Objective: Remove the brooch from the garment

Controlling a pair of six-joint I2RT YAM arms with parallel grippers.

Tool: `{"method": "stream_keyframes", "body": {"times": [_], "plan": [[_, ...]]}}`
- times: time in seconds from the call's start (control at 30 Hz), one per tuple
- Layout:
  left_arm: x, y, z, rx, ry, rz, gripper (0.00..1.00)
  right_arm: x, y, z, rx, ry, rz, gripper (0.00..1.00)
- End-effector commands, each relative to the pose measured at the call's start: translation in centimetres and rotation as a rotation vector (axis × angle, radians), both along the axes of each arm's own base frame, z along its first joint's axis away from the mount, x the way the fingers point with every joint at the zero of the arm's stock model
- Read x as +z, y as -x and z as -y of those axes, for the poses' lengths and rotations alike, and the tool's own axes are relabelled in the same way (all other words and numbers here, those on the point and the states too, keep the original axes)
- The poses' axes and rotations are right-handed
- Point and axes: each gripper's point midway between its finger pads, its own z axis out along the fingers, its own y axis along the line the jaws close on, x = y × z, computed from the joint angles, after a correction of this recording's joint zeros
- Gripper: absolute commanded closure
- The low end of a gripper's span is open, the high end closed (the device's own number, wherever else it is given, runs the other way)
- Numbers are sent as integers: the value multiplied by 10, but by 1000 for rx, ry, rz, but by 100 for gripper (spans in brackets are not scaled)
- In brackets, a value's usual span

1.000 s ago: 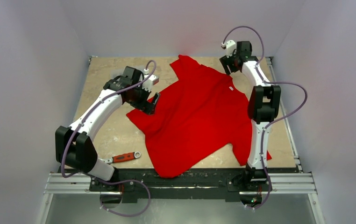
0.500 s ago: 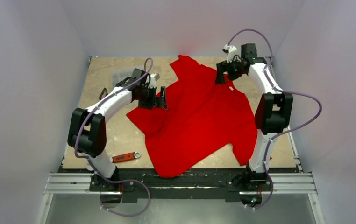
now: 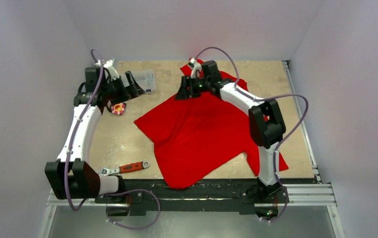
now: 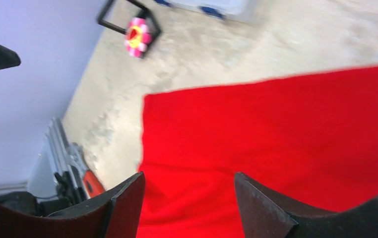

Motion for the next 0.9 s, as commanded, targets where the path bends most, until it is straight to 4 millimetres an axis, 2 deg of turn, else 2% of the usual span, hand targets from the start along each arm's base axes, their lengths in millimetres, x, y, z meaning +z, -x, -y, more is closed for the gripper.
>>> {"method": "stream_keyframes", "body": {"times": [0.0, 0.1, 0.2, 0.43, 0.6, 0.73, 0.87], "plan": [[28, 23, -26, 67, -20, 19, 0, 24, 5, -81, -16, -118, 33, 32], [37, 28, -40, 103, -61, 56, 0, 3, 14, -112, -15, -88, 17, 33], [46, 31, -45, 121, -77, 85, 0, -18, 23, -133, 5, -52, 12, 36], [49, 38, -48, 133, -80, 96, 0, -56, 36, -159, 32, 6, 7, 39], [48, 38, -48, 136, -74, 93, 0, -94, 44, -174, 48, 33, -42, 39], [48, 38, -49, 133, -83, 88, 0, -112, 47, -196, 71, 5, -70, 39], [46, 42, -48, 117, -85, 76, 0, -117, 47, -212, 95, -28, -54, 39]]}}
